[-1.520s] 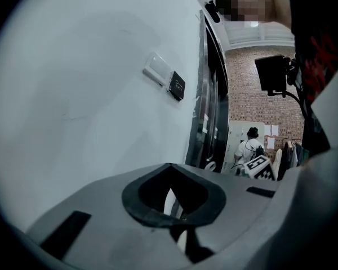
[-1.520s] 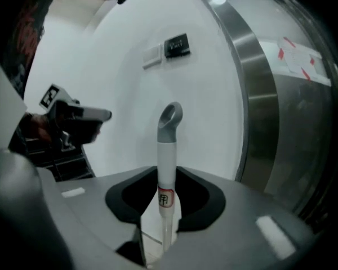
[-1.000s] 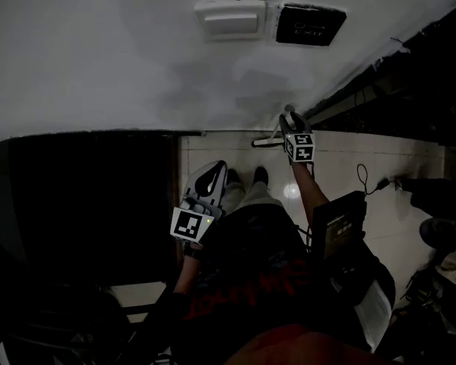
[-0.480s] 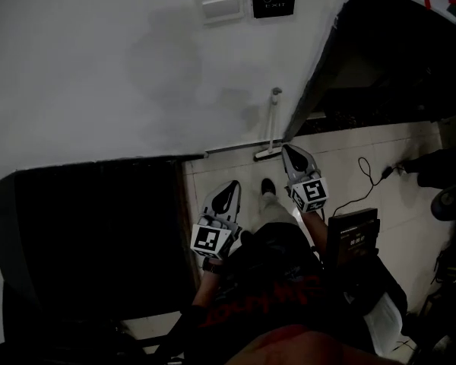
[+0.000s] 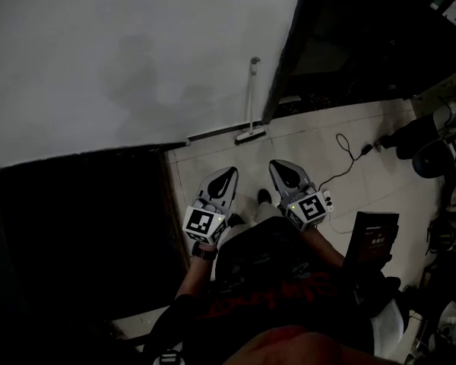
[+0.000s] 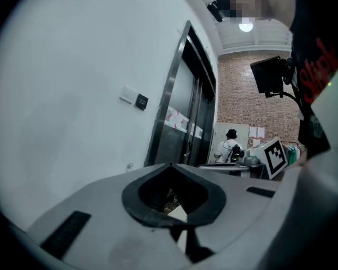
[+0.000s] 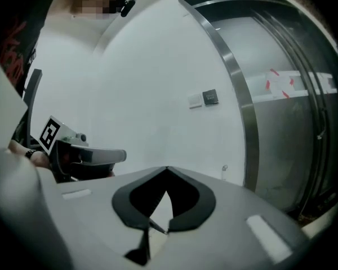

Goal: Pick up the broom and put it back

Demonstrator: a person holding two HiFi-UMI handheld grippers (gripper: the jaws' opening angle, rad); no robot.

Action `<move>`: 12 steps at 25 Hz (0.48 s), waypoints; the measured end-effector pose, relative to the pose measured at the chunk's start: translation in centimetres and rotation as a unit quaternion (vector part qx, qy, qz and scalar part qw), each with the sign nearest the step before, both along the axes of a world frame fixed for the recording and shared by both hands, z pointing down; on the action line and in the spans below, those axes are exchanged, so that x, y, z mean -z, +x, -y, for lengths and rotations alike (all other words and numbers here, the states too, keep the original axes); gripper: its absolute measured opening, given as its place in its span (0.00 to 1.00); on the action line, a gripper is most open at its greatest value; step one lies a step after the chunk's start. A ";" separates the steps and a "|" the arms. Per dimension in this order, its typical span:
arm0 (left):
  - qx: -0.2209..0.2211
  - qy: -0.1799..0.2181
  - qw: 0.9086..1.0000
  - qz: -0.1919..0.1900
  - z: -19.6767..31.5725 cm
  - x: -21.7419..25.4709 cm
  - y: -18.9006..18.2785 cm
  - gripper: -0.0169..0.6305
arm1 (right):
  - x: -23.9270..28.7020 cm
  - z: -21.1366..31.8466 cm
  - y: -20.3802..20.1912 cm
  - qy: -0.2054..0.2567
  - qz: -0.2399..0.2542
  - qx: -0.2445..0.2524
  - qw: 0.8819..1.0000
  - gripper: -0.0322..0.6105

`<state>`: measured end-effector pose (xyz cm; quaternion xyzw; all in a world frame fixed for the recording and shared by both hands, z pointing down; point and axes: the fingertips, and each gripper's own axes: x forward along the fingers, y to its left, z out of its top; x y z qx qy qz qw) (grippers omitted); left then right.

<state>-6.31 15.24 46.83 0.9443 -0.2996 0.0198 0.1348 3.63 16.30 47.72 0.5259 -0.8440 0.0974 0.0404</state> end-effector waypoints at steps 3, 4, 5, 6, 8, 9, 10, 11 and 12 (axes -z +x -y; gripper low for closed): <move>-0.003 0.029 1.000 0.009 -0.3 0.6 0.3 0.03 | 1.1 -0.4 0.4 0.012 0.001 0.007 1.000 0.05; 0.008 0.028 1.000 0.007 0.1 0.8 0.2 0.03 | 1.5 0.1 0.7 0.017 0.005 0.009 1.000 0.05; 0.028 0.019 0.999 0.001 0.7 0.9 0.0 0.03 | 1.9 0.7 1.1 0.019 0.008 0.009 1.000 0.05; 0.052 0.004 0.999 -0.010 1.2 1.0 -0.3 0.03 | 2.3 1.3 1.4 0.022 0.009 0.009 1.000 0.05; 0.093 -0.026 0.995 -0.032 1.1 0.7 -0.9 0.03 | 2.9 2.1 1.3 0.034 0.011 0.022 0.999 0.05; 0.097 -0.033 0.994 -0.031 0.3 0.2 -1.0 0.03 | 3.1 2.1 0.9 0.039 0.012 0.031 0.999 0.05; 0.093 -0.032 0.995 -0.022 -0.6 -0.4 -0.9 0.03 | 3.0 1.9 0.5 0.041 0.015 0.038 0.998 0.05; 0.087 -0.026 0.996 -0.010 -1.2 -0.8 -0.7 0.03 | 2.7 1.8 0.2 0.038 0.019 0.043 0.998 0.05; 0.083 -0.018 0.996 -0.002 -1.6 -1.0 -0.4 0.03 | 2.4 1.8 0.1 0.034 0.024 0.047 0.998 0.05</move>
